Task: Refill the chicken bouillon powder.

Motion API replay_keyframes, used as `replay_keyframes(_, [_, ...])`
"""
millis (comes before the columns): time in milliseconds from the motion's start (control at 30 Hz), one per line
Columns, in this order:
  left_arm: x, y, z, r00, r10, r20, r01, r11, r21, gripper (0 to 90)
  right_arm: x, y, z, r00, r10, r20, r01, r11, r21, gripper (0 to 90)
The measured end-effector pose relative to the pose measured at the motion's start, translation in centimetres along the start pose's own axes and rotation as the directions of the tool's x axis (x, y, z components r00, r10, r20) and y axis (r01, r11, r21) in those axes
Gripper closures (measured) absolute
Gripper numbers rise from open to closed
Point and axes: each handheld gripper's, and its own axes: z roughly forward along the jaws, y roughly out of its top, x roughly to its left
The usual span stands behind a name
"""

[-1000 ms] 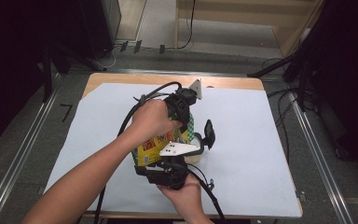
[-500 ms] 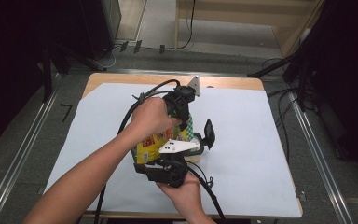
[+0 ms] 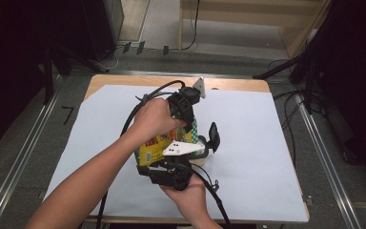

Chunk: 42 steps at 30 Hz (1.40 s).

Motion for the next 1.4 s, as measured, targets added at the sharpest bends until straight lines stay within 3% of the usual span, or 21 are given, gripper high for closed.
replay_keyframes(267, [-1.0, 0.0, -0.2, 0.9988, -0.020, -0.045, 0.020, 0.9998, 0.006, 86.5, -0.1, 0.0, 0.2, 0.9999, 0.010, -0.011, -0.010, 1.000, -0.002, 64.6])
replay_keyframes(367, [-1.3, -0.1, -0.3, 0.9978, -0.008, -0.066, 0.008, 1.0000, 0.003, 87.3, -0.1, 0.0, 0.3, 0.9999, 0.006, -0.009, -0.006, 1.000, -0.005, 64.7])
replay_keyframes(633, [-2.1, -0.1, -0.5, 0.9957, 0.006, -0.093, -0.005, 1.0000, 0.006, 88.5, 0.1, -0.1, 0.8, 0.9992, -0.024, 0.031, 0.025, 1.000, -0.013, 65.0])
replay_keyframes(1400, [-2.0, 0.0, -0.5, 0.9970, 0.007, -0.076, -0.009, 0.9997, -0.025, 87.0, 0.2, -0.1, 0.8, 0.9982, -0.037, 0.048, 0.038, 0.999, -0.029, 65.4])
